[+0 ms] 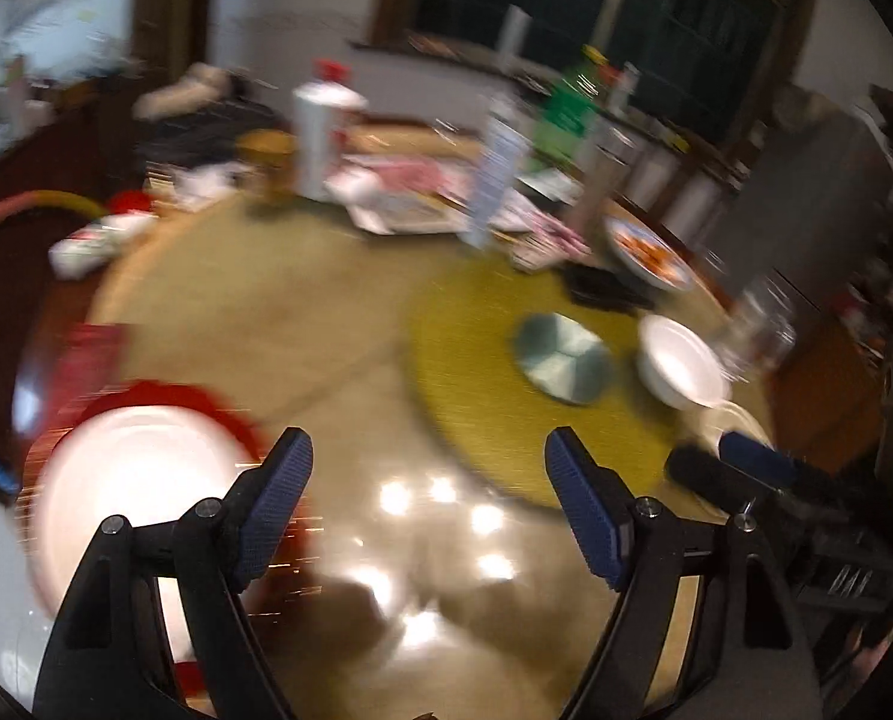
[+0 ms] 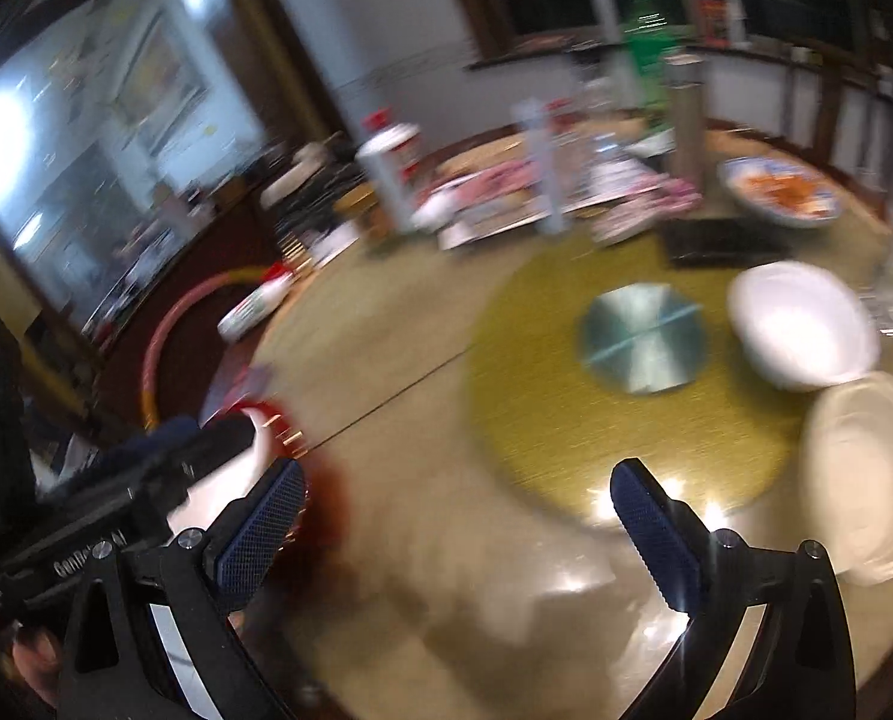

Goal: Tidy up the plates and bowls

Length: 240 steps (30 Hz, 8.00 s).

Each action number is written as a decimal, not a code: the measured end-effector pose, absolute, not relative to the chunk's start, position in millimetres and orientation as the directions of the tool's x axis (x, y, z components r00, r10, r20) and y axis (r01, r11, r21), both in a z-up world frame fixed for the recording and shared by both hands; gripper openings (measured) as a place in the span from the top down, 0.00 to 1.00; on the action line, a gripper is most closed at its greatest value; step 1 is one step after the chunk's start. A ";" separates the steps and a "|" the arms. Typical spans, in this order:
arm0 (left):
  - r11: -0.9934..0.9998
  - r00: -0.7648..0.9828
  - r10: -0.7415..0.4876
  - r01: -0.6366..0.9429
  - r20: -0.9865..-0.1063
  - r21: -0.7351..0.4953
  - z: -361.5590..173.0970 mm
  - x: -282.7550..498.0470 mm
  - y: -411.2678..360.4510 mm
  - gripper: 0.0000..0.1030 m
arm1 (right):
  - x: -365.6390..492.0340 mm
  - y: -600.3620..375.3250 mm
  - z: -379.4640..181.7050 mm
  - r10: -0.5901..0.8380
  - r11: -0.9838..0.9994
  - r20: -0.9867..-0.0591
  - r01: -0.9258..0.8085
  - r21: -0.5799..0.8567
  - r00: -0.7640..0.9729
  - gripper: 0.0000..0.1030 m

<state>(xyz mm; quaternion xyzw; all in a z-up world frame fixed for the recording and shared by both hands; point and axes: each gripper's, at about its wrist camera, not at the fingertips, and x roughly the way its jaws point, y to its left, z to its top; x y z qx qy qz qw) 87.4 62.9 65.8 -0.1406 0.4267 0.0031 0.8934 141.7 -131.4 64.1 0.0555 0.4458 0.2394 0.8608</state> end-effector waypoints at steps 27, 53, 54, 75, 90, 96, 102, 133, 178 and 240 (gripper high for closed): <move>0.963 0.374 -0.210 -0.083 -0.903 -0.258 -40.7 296.8 -139.2 0.60 | 347.9 -326.1 -32.3 0.124 0.988 -0.946 0.052 0.146 0.298 0.85; 0.992 0.469 -0.085 -0.041 -0.879 -0.118 -17.8 178.0 -59.5 0.86 | 229.7 -216.7 -11.6 0.234 0.972 -0.898 -0.099 0.212 0.373 0.90; 0.993 0.467 -0.082 -0.041 -0.880 -0.114 -19.2 173.1 -57.9 0.85 | 221.7 -213.3 -12.5 0.232 0.973 -0.898 -0.100 0.210 0.374 0.90; 0.988 0.507 -0.154 0.092 -0.848 -0.125 -29.6 94.5 -67.3 0.85 | 105.2 -218.4 -20.8 0.162 0.982 -0.865 0.008 0.188 0.476 0.89; 0.966 0.513 -0.253 0.179 -0.820 -0.186 -27.6 70.2 -74.5 0.85 | 63.9 -223.7 -13.3 0.061 0.989 -0.865 0.088 0.121 0.498 0.88; 0.949 0.509 -0.303 0.237 -0.806 -0.207 -24.0 59.2 -79.4 0.85 | 43.6 -225.7 -8.0 0.000 0.985 -0.866 0.148 0.086 0.501 0.88; 0.935 0.500 -0.331 0.287 -0.801 -0.207 -23.4 51.3 -86.6 0.85 | 24.4 -231.0 -6.3 -0.031 0.978 -0.866 0.196 0.078 0.500 0.88; 0.984 0.519 -0.161 0.145 -0.840 -0.099 -28.4 56.2 -56.6 0.85 | 59.9 -211.5 -26.3 0.171 0.979 -0.854 0.016 0.205 0.491 0.88; 0.989 0.663 0.012 -0.119 -0.748 -0.089 19.6 10.8 51.9 0.85 | 61.2 -99.5 5.1 0.379 0.917 -0.779 -0.315 0.245 0.499 0.85; 0.942 0.697 0.121 -0.306 -0.707 -0.140 72.1 -32.7 177.4 0.85 | 47.6 41.3 70.6 0.493 0.805 -0.742 -0.561 0.192 0.454 0.85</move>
